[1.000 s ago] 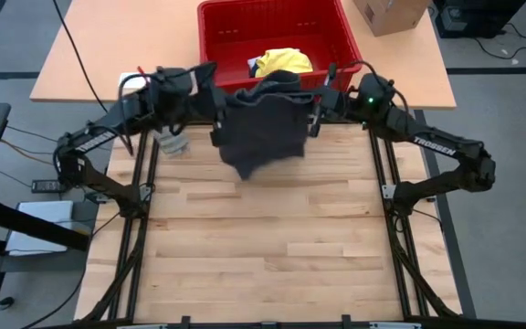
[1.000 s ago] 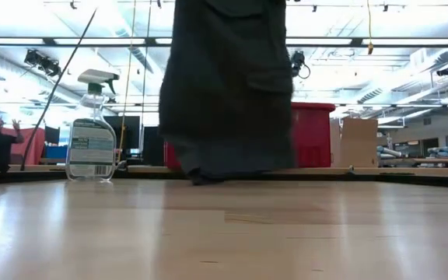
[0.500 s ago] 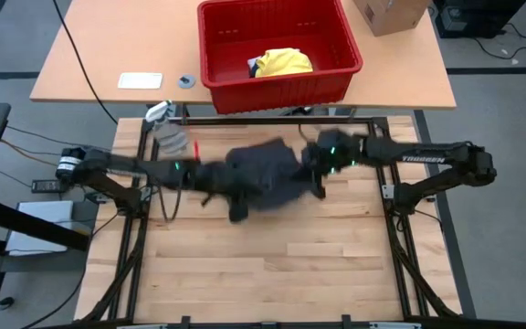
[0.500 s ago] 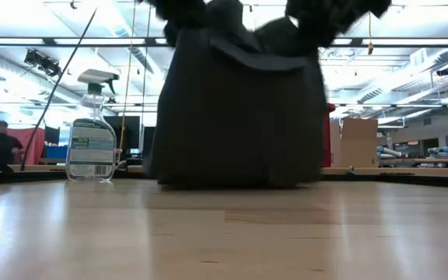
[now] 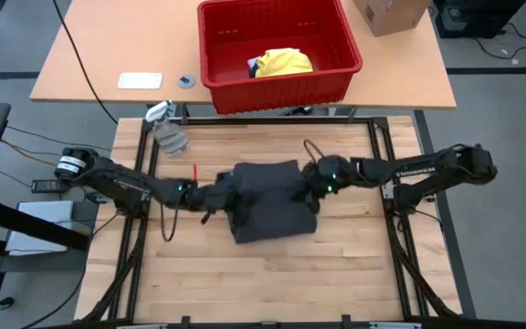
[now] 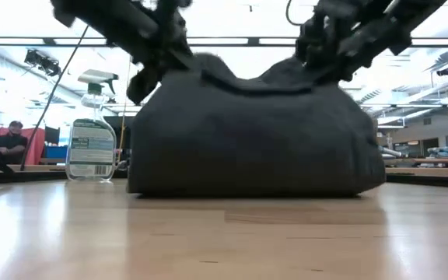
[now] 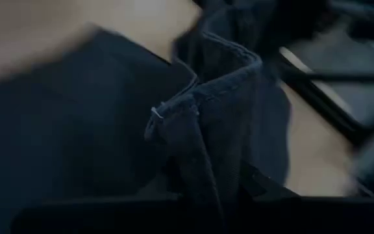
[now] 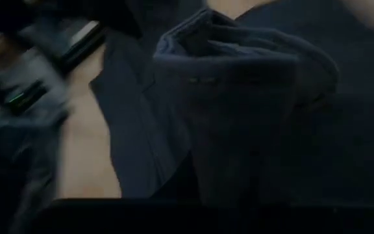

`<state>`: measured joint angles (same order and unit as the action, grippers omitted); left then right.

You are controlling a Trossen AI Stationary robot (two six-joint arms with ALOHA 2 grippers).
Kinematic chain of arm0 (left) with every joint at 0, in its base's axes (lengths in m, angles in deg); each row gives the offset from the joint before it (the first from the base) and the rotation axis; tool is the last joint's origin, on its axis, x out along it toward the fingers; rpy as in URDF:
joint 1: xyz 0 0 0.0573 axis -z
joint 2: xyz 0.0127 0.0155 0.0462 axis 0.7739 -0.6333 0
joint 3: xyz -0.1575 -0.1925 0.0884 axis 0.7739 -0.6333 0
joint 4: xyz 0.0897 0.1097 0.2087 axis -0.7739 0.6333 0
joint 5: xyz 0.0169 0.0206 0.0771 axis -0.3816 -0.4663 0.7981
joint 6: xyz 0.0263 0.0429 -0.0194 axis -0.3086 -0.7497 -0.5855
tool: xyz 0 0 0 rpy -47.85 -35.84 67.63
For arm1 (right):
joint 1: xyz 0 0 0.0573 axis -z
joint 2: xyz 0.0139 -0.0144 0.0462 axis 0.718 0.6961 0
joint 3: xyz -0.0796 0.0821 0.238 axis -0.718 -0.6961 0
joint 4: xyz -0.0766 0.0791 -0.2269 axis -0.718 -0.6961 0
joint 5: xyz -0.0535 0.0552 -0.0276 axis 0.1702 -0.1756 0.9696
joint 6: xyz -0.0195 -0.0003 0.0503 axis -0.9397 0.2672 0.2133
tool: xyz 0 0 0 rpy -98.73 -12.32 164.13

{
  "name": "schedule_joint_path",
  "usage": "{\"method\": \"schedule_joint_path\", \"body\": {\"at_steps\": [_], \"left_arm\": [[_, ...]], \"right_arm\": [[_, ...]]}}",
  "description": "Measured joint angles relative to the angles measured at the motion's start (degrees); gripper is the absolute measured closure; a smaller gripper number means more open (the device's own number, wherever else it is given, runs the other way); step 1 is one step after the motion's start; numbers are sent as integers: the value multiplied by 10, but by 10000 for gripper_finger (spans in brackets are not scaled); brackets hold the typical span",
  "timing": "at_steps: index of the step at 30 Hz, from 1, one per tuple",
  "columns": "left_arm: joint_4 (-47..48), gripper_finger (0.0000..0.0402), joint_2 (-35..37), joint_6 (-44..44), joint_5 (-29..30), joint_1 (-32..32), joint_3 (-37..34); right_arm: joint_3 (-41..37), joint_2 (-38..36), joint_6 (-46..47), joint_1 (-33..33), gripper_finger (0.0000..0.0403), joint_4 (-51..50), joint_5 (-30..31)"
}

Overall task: Fold Laundry from Bin
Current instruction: Fold the black short

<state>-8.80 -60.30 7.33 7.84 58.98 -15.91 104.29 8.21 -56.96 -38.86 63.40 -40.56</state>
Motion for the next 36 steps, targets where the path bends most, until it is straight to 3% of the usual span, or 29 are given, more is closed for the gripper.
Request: {"method": "schedule_joint_path", "body": {"at_steps": [3, 7, 11, 14, 20, 28, 32, 36], "left_arm": [[7, 355, -6, -23, 30, -67, 0], [-2, 354, -51, -29, 8, -161, 0], [-52, 354, -115, -51, -77, -222, 0], [-62, 353, -151, -30, -101, -243, -1], [-61, 304, -183, 42, -102, -258, 0], [-34, 198, -151, 66, -133, -258, 0], [-8, 188, -103, 47, -129, -261, 0], [16, 187, -60, 33, -111, -261, 0]], "right_arm": [[1, 21, -35, 65, 380, 8, 20], [3, 92, -105, 133, 373, 38, 7], [-1, 165, -94, 185, 321, 71, -12], [-2, 184, -60, 206, 273, 88, -19], [-1, 142, -46, 214, 209, 67, -42], [-1, 61, -102, 214, 209, 49, -50], [0, 39, -184, 203, 209, 40, -28], [0, 40, -194, 199, 209, 37, -39]]}}
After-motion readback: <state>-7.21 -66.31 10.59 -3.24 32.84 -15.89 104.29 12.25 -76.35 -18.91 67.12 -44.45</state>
